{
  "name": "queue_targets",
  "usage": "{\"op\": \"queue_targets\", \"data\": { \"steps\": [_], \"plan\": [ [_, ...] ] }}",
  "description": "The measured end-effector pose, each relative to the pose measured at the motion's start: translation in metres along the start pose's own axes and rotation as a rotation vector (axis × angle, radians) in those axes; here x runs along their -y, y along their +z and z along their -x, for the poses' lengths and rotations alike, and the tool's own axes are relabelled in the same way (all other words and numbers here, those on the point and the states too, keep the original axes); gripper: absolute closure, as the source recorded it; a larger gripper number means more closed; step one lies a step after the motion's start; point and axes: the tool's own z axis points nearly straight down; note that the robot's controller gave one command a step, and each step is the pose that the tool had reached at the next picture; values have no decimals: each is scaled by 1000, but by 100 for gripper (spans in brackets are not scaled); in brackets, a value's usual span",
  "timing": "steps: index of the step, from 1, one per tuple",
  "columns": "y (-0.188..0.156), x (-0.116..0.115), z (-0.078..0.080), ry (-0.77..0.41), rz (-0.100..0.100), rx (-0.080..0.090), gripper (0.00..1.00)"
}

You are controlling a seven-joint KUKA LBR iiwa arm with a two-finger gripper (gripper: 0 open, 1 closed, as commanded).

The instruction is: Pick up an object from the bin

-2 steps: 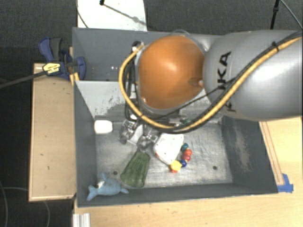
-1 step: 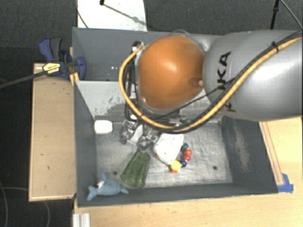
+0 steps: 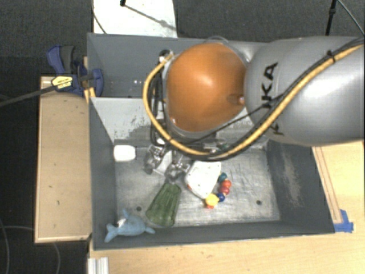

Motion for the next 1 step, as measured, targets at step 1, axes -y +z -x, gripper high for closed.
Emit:
{"op": "queue_targets", "data": {
  "steps": [1],
  "plan": [
    [-17,1,5,-45,4,-6,100]
  ]
}}
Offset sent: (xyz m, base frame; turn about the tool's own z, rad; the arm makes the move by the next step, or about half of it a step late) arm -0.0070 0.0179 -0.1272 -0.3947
